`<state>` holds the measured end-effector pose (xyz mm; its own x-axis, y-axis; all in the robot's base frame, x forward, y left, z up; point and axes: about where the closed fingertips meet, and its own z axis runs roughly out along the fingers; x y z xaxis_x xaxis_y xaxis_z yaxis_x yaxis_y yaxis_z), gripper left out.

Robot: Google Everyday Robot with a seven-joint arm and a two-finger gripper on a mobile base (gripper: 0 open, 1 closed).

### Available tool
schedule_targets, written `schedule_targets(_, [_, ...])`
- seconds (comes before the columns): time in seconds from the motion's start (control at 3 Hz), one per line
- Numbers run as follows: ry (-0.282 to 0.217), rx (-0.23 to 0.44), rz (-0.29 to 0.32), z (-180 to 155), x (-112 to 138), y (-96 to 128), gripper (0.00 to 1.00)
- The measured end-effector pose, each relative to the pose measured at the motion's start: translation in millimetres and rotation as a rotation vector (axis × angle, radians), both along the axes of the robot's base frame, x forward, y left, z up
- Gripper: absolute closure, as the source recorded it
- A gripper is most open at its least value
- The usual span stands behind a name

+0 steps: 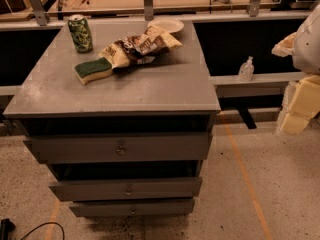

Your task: Pick brown chip bag

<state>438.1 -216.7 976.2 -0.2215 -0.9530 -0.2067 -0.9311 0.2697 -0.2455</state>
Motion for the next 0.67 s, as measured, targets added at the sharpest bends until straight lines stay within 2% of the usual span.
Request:
schedule_targets(0.33, [0.000, 0.000, 0.000, 0, 0, 0, 0.00])
schedule_targets(0.67, [-0.089, 0.015, 0.013, 8, 18, 13, 0.00])
